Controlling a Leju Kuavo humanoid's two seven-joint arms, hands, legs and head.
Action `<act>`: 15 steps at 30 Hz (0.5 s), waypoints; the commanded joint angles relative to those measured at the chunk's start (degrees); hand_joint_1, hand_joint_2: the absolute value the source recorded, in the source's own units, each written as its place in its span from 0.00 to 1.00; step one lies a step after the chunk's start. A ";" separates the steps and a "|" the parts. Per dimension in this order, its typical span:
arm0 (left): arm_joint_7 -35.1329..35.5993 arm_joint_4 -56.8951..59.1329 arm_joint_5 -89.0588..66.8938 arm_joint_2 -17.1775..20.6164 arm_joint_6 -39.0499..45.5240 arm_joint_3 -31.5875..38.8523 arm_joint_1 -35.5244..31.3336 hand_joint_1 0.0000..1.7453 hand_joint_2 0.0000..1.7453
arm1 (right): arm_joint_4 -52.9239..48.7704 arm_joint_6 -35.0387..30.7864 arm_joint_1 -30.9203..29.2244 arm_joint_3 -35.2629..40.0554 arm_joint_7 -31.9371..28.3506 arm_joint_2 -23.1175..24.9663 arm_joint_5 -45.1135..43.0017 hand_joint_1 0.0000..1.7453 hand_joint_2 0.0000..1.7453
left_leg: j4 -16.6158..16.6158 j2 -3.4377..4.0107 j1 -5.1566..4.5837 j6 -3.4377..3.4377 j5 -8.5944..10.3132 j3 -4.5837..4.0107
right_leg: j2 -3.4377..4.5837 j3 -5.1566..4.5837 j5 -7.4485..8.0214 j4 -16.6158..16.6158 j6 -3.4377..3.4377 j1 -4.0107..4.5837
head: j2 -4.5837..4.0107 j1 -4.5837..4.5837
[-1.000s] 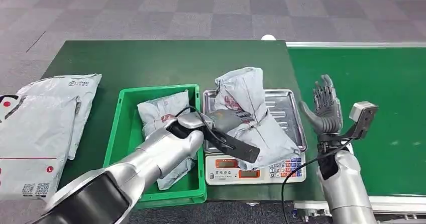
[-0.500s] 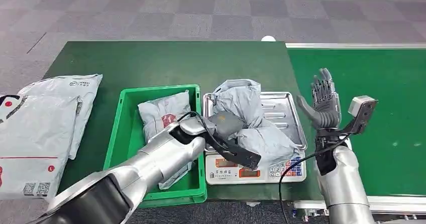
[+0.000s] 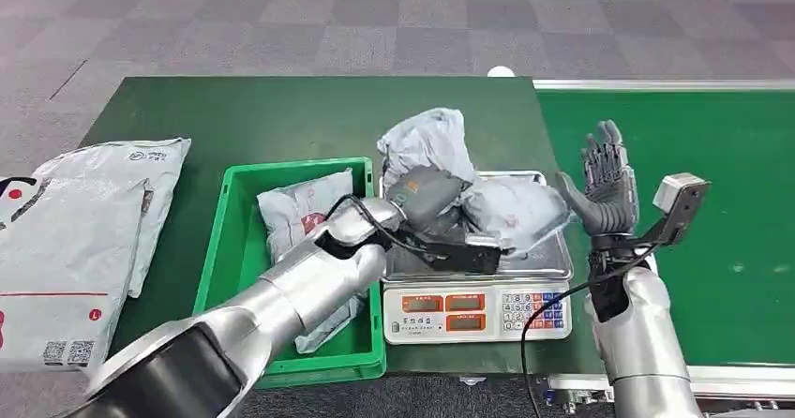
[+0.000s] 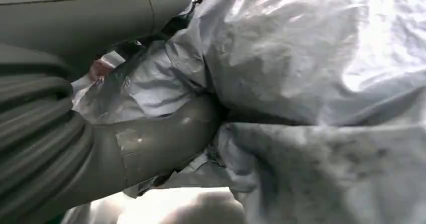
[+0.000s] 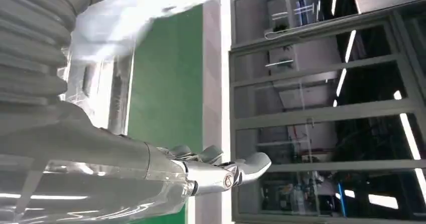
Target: Moved the parcel from conveyor to table for the left to box.
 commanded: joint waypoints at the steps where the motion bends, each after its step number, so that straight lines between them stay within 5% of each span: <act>1: 2.50 -7.01 -2.44 5.53 1.38 6.31 -2.93 1.00 1.00 | 7.42 -0.53 -5.49 0.44 -0.69 -1.40 -0.82 0.00 1.00 | 0.01 0.27 0.02 -0.06 -0.04 0.03 | 0.28 -0.06 0.05 0.01 -0.09 0.03 | 0.00 0.00; 15: 7.18 -35.28 -10.23 22.21 4.41 16.00 17.67 1.00 1.00 | 3.43 -1.59 -2.42 -1.44 1.23 -3.08 -0.10 0.00 1.00 | -0.20 0.37 0.02 -0.10 -0.03 0.28 | 0.40 0.08 0.01 -0.12 -0.12 0.02 | 0.00 0.00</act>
